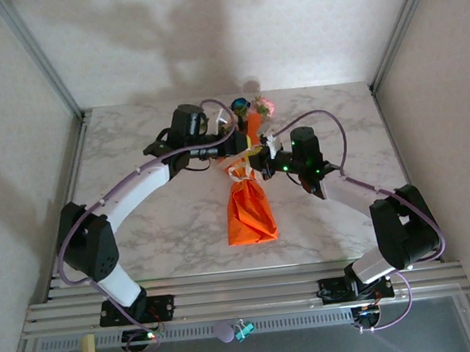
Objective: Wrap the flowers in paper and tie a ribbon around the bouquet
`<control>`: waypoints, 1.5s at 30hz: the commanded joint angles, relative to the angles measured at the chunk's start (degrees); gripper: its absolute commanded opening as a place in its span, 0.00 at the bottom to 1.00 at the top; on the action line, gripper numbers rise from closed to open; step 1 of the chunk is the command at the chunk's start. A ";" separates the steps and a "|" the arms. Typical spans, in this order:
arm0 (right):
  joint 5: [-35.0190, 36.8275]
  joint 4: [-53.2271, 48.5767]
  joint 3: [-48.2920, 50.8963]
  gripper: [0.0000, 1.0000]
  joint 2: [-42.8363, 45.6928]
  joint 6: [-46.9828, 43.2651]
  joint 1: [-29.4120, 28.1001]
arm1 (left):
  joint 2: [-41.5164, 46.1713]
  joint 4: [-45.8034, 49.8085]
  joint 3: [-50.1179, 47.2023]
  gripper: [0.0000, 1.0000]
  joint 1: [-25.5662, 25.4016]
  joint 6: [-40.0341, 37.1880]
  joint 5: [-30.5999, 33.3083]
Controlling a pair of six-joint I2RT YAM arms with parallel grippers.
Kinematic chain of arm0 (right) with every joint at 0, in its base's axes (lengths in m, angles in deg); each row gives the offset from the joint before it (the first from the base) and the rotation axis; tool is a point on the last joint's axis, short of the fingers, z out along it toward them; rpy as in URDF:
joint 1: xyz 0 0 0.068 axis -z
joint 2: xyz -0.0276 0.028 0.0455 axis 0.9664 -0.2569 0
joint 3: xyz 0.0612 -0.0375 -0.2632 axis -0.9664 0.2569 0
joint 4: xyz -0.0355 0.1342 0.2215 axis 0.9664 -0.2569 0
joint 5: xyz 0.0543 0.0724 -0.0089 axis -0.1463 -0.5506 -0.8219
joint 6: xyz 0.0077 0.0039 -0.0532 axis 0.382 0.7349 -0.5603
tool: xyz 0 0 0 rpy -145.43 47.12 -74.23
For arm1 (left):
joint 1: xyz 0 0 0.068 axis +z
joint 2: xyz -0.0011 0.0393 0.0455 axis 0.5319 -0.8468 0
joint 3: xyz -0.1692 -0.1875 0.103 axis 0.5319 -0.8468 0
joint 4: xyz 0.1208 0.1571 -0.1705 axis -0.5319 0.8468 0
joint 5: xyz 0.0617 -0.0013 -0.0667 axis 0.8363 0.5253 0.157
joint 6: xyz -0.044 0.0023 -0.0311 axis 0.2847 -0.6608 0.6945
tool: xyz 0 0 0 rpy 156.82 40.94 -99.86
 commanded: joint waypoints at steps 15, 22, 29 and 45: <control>6.01 -15.19 -4.35 0.00 1.55 8.32 -0.32 | 2.16 -2.71 -13.14 0.48 -10.21 95.05 36.31; 5.74 -15.35 -4.55 0.00 1.99 8.76 -0.48 | -6.78 -2.47 -7.22 0.64 -7.58 96.77 37.35; 6.05 -15.54 -3.98 0.00 2.22 8.49 -1.05 | -11.91 -1.02 -2.33 0.64 -6.21 98.27 35.82; 6.07 -15.33 -4.37 0.00 1.75 8.45 -1.27 | -18.61 2.00 1.97 0.58 -4.17 96.72 31.82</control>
